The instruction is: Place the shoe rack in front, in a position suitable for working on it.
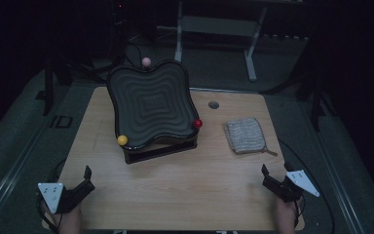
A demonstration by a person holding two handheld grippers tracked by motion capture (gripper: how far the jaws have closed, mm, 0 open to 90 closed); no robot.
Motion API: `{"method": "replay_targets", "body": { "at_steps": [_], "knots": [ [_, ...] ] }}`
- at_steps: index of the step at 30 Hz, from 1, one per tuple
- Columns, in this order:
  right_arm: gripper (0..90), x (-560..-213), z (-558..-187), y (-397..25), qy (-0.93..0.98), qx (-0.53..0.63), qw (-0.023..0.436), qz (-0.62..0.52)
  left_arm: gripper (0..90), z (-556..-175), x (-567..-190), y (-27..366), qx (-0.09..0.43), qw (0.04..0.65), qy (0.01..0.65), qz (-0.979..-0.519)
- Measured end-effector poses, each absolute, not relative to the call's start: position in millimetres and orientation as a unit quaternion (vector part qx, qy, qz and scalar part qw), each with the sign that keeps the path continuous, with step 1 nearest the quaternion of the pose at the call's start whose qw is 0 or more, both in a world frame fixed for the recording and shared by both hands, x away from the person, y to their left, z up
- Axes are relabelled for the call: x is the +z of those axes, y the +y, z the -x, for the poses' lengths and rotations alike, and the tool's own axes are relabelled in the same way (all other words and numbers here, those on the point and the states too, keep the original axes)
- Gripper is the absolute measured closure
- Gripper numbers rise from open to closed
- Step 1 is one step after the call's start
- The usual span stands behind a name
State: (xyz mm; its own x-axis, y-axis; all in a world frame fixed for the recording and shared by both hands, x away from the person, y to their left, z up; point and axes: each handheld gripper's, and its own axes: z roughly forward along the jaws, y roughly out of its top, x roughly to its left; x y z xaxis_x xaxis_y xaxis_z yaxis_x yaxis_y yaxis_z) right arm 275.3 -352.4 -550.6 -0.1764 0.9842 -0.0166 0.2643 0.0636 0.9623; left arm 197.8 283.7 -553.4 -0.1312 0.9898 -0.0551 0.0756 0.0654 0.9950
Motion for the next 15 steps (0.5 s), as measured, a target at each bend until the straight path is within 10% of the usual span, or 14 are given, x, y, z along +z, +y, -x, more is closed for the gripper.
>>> {"method": "replay_targets", "body": {
  "at_steps": [15],
  "knots": [
    [13.7,-549.5,-277.7,-348.7,0.634,0.446,0.39,-0.496,0.1,-195.0,-553.8,287.2,0.471,0.481,0.567,-0.474]
  ]
}}
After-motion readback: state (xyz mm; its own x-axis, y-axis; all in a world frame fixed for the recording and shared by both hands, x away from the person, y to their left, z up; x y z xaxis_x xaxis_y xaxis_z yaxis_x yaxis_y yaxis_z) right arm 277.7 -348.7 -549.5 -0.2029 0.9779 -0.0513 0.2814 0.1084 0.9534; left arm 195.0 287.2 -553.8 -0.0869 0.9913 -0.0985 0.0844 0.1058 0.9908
